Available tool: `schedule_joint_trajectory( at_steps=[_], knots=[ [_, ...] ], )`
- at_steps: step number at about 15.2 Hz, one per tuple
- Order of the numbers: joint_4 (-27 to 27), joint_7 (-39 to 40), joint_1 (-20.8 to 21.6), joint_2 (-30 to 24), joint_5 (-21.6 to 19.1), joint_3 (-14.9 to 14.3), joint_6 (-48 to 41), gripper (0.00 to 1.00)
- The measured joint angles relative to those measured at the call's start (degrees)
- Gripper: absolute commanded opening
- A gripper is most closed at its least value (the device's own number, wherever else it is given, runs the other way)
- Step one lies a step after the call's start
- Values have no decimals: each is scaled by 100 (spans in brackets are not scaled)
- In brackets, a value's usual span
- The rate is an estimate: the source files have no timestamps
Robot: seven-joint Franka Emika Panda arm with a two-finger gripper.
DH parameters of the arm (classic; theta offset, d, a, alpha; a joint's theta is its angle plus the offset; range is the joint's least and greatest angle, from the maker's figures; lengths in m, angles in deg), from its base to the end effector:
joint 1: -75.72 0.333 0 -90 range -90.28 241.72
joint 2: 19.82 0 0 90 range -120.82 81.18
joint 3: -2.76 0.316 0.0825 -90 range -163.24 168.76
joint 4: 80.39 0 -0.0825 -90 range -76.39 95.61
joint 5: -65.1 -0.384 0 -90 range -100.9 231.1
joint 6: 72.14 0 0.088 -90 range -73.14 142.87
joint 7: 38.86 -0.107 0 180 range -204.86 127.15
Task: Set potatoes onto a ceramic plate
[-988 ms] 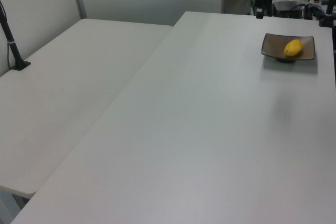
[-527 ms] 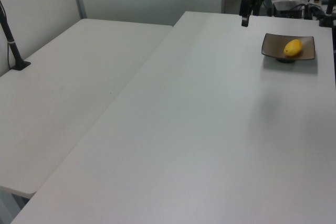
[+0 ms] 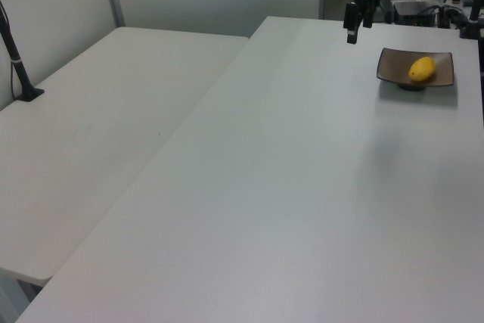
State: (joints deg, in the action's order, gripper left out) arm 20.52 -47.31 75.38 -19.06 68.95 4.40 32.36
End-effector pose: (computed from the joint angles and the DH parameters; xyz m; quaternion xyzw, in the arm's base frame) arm 0.5726 0.0074 0.5487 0.9977 -0.0547 0.0274 0.0303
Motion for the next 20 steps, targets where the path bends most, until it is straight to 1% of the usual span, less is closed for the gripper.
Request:
schedule_joint_trajectory(
  at_steps=[5,14,20],
  knots=[
    [10,-1,-1,0,-13,-10,0,100],
    [151,-14,-8,4,-335,-39,249,100],
    [200,-25,-9,9,-348,-39,258,100]
  ],
)
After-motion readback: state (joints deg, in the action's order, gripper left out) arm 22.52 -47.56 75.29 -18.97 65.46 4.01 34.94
